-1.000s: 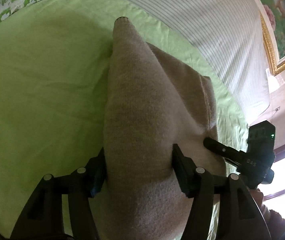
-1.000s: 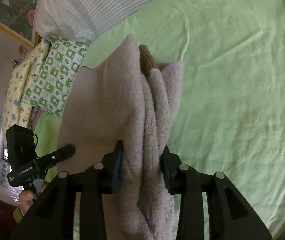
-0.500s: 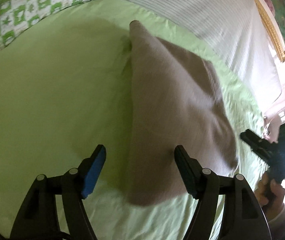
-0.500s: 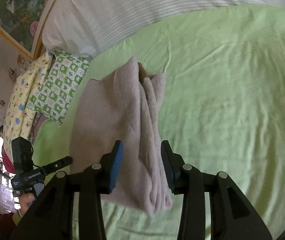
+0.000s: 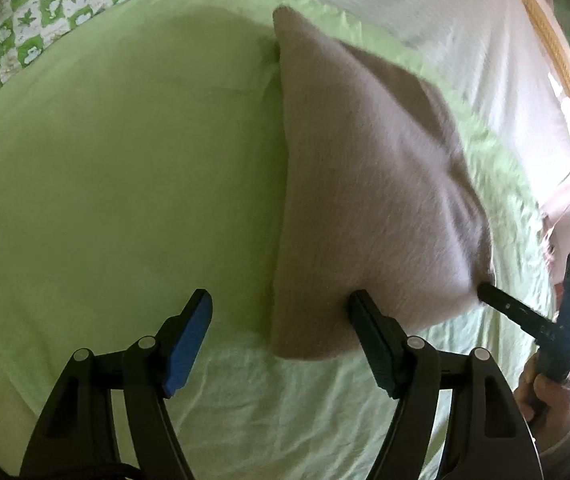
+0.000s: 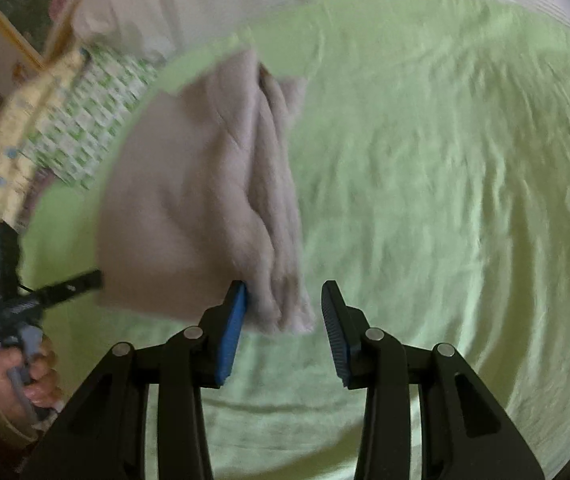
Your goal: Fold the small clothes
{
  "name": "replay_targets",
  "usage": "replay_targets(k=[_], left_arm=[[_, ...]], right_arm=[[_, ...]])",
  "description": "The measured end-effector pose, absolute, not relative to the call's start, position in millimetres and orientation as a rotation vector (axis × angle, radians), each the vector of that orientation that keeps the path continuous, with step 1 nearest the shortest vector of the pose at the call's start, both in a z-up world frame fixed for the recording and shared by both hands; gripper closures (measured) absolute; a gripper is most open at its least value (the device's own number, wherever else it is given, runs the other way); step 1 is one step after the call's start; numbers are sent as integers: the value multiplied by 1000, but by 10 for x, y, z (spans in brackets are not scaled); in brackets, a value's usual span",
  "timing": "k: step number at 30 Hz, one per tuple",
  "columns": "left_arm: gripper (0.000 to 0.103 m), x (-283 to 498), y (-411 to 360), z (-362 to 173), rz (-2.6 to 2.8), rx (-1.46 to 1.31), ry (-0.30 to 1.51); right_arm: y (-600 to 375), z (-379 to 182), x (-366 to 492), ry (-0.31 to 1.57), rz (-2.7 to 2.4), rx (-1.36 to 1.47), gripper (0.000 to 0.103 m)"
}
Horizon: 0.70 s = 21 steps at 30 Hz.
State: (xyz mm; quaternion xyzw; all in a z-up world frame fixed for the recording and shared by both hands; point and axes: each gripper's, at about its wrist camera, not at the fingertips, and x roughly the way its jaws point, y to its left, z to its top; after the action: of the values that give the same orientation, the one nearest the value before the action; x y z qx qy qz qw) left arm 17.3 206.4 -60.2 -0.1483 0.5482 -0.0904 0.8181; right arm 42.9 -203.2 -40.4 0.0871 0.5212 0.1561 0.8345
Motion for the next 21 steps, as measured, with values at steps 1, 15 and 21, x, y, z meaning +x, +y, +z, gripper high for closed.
replay_targets(k=[1, 15, 21], left_arm=[[30, 166, 2044, -644, -192, -304, 1180], [27, 134, 1909, -681, -159, -227, 1179], [29, -28, 1752, -501, -145, -194, 1143]], right_arm=[[-2032, -455, 415, 1119, 322, 175, 62], [-2085, -563, 367, 1127, 290, 184, 62], [-2161, -328, 224, 1054, 295, 215, 62]])
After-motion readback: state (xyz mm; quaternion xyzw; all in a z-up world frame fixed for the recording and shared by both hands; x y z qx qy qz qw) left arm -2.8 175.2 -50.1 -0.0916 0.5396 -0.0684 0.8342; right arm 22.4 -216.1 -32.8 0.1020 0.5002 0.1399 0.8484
